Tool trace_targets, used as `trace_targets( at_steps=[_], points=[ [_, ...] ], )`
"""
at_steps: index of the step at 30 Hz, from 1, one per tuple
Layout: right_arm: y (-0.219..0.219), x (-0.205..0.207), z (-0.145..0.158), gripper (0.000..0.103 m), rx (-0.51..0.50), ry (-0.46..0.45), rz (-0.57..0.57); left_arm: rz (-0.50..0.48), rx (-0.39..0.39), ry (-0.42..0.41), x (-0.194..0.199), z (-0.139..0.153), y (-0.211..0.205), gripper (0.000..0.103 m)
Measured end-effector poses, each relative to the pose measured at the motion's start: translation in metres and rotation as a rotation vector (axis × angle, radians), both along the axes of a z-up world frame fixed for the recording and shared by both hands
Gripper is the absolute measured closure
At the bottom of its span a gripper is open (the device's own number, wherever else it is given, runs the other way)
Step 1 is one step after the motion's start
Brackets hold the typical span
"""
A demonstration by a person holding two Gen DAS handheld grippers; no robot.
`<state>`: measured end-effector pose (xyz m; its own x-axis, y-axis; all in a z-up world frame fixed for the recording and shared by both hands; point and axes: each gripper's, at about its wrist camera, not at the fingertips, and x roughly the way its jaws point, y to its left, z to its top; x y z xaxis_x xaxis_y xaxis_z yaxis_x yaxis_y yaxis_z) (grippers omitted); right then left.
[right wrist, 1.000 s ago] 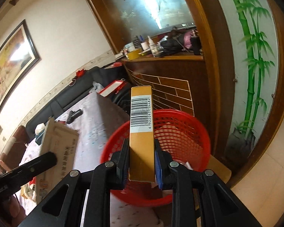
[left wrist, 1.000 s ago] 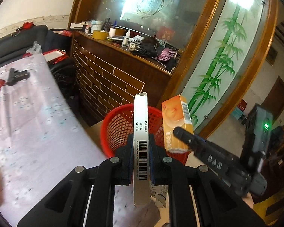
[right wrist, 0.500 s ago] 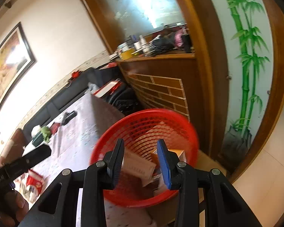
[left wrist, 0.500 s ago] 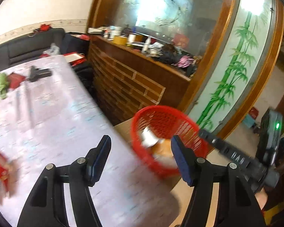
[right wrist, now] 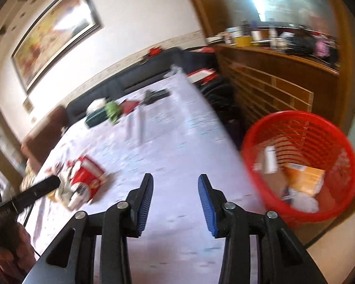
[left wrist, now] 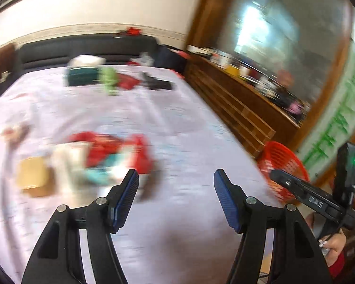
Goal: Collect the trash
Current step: 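Grasp the yellow round container with the left tool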
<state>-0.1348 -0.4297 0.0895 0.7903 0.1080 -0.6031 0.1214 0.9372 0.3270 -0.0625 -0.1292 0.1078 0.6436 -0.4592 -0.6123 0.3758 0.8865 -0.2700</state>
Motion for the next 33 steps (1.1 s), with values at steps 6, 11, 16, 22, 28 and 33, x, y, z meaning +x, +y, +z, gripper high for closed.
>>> trace_targets(
  at_steps=[6, 11, 16, 22, 28, 33],
  points=[
    [0.061, 0.021, -0.010, 0.055, -0.016, 0.041, 0.129, 0.266, 0.047, 0.033, 0.016, -0.018, 0.104, 0.027],
    [0.095, 0.034, -0.013, 0.054, -0.050, 0.059, 0.202, 0.385, 0.072, 0.116, 0.037, -0.048, 0.148, 0.027],
    [0.114, 0.034, -0.015, 0.049, -0.061, 0.060, 0.235, 0.398, 0.142, 0.145, 0.060, -0.069, 0.143, 0.025],
    [0.112, 0.035, -0.019, 0.049, -0.062, 0.079, 0.224, 0.429, 0.209, 0.156, 0.082, -0.088, 0.133, 0.024],
    [0.111, 0.044, -0.017, 0.045, -0.044, 0.091, 0.222, 0.449, 0.159, 0.203, 0.090, -0.095, 0.144, 0.038],
    [0.123, 0.064, -0.014, 0.029, 0.030, 0.084, 0.246, 0.473, 0.150, 0.166, 0.085, -0.090, 0.146, 0.039]
  ],
)
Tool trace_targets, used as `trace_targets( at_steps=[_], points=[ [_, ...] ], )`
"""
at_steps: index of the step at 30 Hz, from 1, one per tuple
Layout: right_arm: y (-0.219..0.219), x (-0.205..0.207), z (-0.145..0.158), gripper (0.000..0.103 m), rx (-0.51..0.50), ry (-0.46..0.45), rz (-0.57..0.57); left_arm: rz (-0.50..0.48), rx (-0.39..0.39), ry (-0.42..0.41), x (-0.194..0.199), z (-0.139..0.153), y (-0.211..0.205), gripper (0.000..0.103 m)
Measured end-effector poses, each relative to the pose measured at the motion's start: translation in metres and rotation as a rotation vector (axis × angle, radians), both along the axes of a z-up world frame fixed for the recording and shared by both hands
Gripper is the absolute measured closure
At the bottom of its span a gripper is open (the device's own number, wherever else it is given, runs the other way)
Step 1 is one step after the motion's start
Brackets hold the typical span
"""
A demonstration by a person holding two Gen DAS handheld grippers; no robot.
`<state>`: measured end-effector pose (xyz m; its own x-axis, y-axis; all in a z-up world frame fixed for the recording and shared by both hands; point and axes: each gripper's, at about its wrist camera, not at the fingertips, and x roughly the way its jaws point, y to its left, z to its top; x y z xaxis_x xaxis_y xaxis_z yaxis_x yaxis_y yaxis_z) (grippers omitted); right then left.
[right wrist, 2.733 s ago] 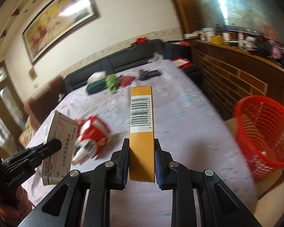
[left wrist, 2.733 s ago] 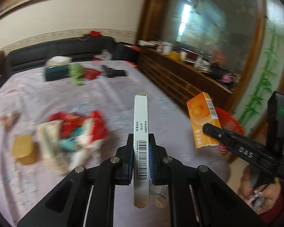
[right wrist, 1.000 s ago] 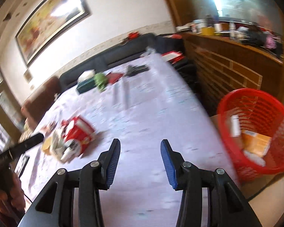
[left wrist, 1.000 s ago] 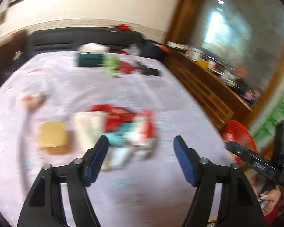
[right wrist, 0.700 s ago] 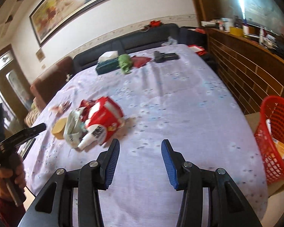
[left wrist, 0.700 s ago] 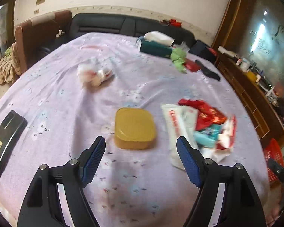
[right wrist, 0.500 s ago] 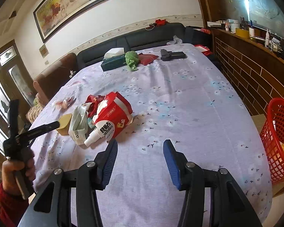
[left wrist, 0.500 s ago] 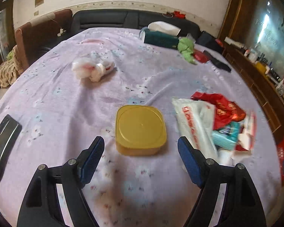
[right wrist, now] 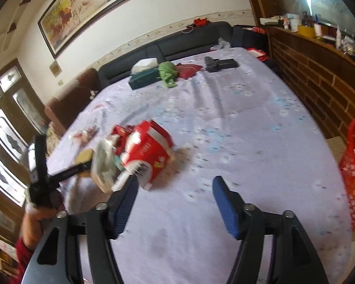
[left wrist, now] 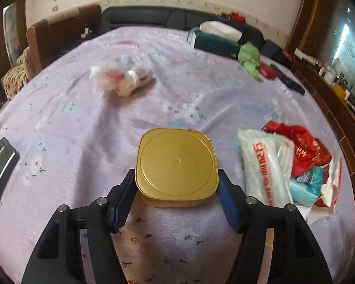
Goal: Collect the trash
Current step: 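Grasp the yellow round container with the left tool, then grasp the red-white tissue box with the right tool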
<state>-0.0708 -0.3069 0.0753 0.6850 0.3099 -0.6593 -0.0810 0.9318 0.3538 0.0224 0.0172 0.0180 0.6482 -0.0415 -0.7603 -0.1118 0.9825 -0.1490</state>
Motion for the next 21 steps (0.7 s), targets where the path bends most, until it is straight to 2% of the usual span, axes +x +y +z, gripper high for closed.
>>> trace_targets(
  at_steps=[3, 8, 13, 15, 16, 17, 19, 21],
  points=[
    [0.009, 0.020, -0.002, 0.025, 0.054, 0.017, -0.002, -0.006, 0.031, -0.046, -0.012, 0.007, -0.003, 0.039],
    [0.026, 0.064, -0.022, 0.024, 0.158, 0.106, 0.006, -0.055, 0.004, -0.070, -0.030, 0.010, -0.009, 0.039],
    [0.045, 0.093, -0.042, 0.025, 0.155, 0.168, 0.004, -0.095, 0.004, -0.085, -0.043, 0.012, -0.017, 0.038],
    [0.050, 0.098, -0.050, 0.035, 0.148, 0.201, 0.000, -0.108, 0.005, -0.094, -0.045, 0.013, -0.020, 0.038],
    [0.051, 0.098, -0.053, 0.051, 0.172, 0.212, 0.013, -0.111, 0.007, -0.101, -0.048, 0.015, -0.021, 0.038],
    [0.051, 0.095, -0.054, 0.056, 0.179, 0.218, 0.014, -0.114, 0.007, -0.105, -0.050, 0.015, -0.022, 0.038],
    [0.048, 0.088, -0.051, 0.062, 0.144, 0.203, 0.001, -0.126, 0.005, -0.120, -0.056, 0.018, -0.025, 0.038],
    [0.042, 0.078, -0.048, 0.063, 0.133, 0.183, -0.001, -0.137, 0.012, -0.136, -0.060, 0.020, -0.030, 0.038]
  ],
)
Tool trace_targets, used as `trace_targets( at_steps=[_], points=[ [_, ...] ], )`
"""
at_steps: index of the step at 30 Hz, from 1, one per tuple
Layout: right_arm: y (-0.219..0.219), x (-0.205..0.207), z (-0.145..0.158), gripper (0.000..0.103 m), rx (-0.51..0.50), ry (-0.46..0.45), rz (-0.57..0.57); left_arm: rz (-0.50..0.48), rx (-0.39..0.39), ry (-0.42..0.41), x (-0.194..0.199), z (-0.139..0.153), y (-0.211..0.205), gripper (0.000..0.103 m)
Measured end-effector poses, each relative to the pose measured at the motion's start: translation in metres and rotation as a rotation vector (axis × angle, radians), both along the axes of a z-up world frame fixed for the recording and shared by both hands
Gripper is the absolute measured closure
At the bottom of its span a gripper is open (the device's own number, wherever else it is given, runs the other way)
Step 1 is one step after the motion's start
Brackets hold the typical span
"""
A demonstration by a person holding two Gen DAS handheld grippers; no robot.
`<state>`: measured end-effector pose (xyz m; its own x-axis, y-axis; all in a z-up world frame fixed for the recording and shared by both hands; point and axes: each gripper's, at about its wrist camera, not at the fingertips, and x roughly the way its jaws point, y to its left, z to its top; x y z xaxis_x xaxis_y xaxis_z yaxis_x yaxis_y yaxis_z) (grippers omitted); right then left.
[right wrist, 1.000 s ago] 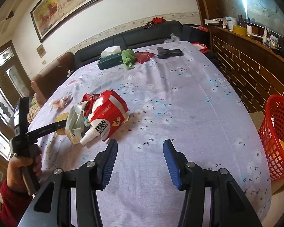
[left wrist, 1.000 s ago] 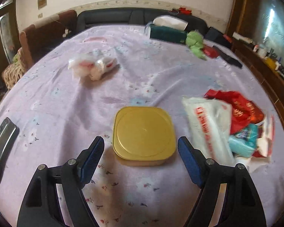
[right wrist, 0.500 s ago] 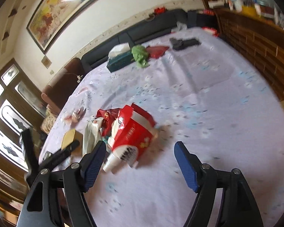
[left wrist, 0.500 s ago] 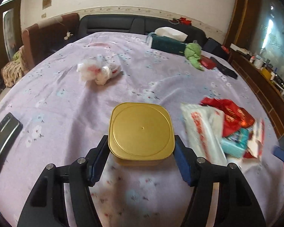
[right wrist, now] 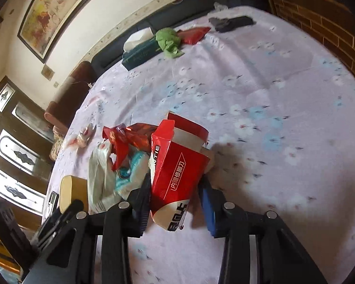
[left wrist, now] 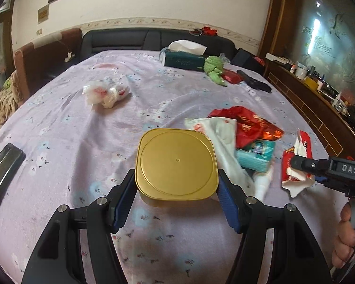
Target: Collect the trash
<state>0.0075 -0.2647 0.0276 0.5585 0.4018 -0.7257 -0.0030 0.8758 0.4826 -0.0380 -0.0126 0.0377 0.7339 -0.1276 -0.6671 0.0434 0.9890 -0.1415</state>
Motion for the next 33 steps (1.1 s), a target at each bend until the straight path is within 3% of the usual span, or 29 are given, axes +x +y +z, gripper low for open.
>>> trace_targets(
  at_steps=[8, 14, 33],
  points=[
    [-0.012, -0.060, 0.022, 0.063, -0.139, -0.156, 0.004, -0.069, 0.023, -0.065, -0.023, 0.009, -0.031, 0.038],
    [-0.006, -0.081, 0.027, 0.063, -0.206, -0.213, 0.014, -0.105, 0.058, -0.075, -0.031, 0.010, -0.051, 0.038],
    [-0.009, -0.094, 0.029, 0.063, -0.228, -0.225, 0.015, -0.125, 0.111, -0.089, -0.041, 0.012, -0.068, 0.038]
  ],
)
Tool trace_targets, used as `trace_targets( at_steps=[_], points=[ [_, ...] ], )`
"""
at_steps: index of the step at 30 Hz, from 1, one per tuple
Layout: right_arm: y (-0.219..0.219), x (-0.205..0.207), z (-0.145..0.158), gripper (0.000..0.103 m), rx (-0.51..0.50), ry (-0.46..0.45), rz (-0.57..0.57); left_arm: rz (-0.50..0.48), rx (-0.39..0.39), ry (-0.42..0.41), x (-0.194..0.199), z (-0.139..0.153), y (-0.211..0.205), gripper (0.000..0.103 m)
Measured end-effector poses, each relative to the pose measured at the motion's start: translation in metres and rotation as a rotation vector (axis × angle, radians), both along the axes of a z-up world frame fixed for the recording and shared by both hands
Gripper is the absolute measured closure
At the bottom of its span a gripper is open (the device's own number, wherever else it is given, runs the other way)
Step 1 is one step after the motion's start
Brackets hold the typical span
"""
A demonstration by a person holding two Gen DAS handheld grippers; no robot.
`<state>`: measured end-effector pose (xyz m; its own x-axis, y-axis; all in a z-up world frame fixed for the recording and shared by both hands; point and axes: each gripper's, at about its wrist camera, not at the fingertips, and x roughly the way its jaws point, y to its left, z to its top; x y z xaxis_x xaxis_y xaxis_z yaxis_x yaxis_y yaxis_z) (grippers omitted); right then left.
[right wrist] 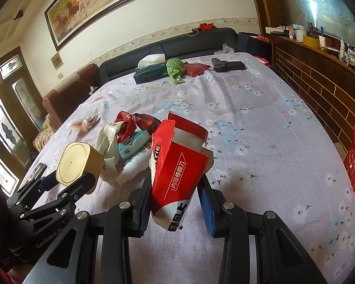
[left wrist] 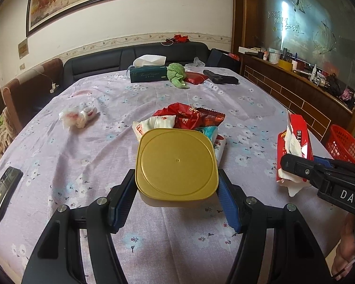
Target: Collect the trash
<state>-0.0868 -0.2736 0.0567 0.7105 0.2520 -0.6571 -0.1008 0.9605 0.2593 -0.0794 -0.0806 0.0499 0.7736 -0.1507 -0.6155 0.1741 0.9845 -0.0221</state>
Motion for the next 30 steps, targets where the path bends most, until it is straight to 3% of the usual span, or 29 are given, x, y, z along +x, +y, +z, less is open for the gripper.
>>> trace_targets(
  at_steps=[30],
  points=[
    [-0.003, -0.003, -0.002, 0.063, -0.008, 0.008, -0.007, -0.013, 0.033, -0.002, -0.003, 0.000, -0.012, 0.038]
  ],
)
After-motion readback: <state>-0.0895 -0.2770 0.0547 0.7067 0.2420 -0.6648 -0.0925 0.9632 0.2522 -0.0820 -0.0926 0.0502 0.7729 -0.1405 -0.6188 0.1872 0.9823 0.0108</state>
